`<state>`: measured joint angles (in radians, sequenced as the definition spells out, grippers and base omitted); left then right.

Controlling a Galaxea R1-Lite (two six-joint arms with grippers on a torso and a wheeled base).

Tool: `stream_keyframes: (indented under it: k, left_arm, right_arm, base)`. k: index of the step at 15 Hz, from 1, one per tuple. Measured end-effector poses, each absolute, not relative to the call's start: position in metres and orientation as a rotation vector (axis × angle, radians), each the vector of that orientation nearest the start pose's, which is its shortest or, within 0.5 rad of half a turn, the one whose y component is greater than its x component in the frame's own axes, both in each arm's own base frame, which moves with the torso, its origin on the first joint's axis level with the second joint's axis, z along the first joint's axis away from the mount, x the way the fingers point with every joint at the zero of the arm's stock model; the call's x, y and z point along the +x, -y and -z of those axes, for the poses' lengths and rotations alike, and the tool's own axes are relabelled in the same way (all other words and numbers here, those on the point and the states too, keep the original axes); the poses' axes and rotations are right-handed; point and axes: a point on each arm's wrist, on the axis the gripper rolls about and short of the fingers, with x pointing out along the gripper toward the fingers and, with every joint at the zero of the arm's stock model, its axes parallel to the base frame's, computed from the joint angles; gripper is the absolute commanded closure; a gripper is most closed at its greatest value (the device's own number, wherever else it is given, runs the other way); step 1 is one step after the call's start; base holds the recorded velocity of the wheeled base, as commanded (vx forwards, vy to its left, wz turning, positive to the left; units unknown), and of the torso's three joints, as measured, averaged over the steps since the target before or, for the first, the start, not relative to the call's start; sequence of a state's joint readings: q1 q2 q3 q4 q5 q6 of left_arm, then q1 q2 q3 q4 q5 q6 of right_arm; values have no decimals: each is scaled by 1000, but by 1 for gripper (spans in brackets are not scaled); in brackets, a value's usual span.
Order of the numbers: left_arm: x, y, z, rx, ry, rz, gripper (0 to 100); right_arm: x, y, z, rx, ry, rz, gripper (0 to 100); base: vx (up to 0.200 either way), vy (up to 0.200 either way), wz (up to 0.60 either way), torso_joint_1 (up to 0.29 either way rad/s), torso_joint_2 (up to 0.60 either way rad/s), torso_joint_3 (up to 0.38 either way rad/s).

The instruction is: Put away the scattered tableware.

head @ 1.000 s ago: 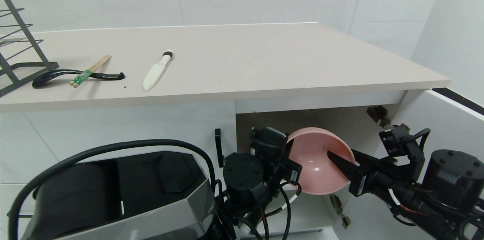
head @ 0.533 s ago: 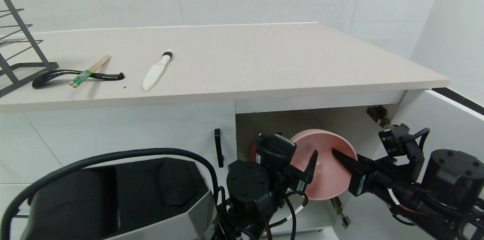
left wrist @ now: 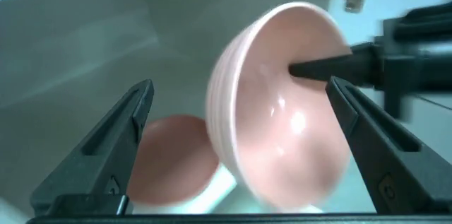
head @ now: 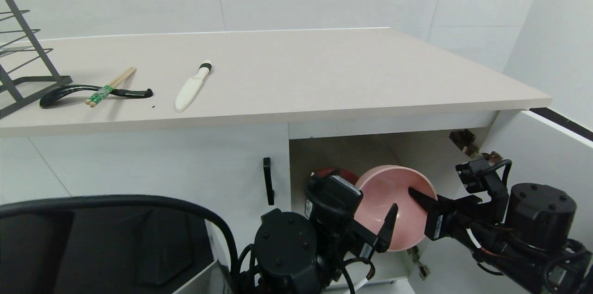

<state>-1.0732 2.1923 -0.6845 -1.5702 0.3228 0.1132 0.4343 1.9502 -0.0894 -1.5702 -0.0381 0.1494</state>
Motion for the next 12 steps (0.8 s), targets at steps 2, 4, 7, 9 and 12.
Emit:
stream_keyframes:
  k: [2,4,7,9,12]
  left_arm:
    - [163,302,-77,105,48,783,0]
    - [150,285,-76,137,11,838,0]
    - [149,258,-80,170,-3,996,0]
    - [154,236,-82,207,-1,1098,0]
    - [153,197,-83,273,-9,1165,0]
  right_arm:
    - [211,-96,-57,75,-329,-365,100]
    - [211,-95,-55,79,-341,-359,100]
    - [212,-93,-56,157,-346,-336,100]
    - [212,-92,-60,215,-340,-327,100]
    - [210,-92,-61,242,-343,-326,100]
  base:
    - [0,0,0,0,0,0]
    - [0,0,0,0,0,0]
    - [0,0,0,0,0,0]
    - [0,0,0,0,0,0]
    - [0,0,0,0,0,0]
